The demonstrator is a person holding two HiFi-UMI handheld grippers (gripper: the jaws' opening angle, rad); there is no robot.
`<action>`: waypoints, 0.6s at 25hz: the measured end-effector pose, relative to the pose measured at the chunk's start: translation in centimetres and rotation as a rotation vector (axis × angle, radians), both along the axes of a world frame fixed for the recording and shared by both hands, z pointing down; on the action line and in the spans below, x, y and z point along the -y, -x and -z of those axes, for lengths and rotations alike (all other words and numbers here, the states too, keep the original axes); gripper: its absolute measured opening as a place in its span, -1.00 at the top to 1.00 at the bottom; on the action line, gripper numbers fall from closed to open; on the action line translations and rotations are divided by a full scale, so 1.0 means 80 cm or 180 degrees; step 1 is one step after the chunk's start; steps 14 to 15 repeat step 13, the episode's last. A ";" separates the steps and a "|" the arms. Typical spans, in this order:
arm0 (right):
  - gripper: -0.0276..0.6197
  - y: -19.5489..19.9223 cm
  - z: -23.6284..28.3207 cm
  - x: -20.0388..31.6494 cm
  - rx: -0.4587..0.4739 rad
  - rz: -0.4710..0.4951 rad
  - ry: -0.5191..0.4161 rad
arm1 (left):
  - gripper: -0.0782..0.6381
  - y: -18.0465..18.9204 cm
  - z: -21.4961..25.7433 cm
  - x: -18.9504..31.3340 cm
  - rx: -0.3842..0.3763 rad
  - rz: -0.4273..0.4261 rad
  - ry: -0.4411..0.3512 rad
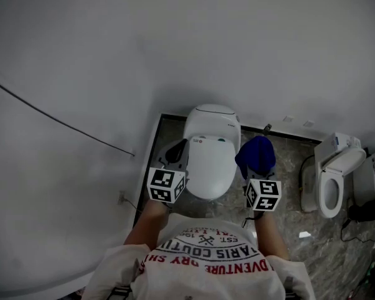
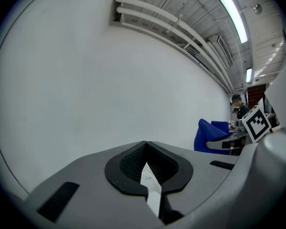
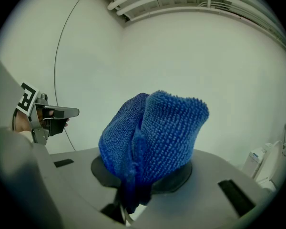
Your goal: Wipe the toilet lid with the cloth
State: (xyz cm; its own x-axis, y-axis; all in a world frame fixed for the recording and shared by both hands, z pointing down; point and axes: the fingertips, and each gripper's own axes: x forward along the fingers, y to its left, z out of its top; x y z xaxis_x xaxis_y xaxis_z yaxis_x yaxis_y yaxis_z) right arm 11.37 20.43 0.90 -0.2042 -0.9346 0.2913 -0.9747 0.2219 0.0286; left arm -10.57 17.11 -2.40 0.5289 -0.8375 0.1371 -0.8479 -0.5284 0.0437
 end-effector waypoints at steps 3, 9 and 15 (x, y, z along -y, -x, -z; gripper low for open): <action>0.63 -0.001 0.000 0.002 -0.0009 0.0013 0.0007 | 0.76 0.000 0.000 0.003 -0.0042 -0.0005 0.0041; 0.63 0.003 0.002 0.002 -0.0088 0.0044 -0.0019 | 0.76 0.002 0.001 0.004 -0.0045 -0.0006 0.0043; 0.63 0.003 0.004 0.000 -0.0107 0.0066 -0.0021 | 0.76 0.003 0.003 0.000 -0.0040 0.0006 0.0042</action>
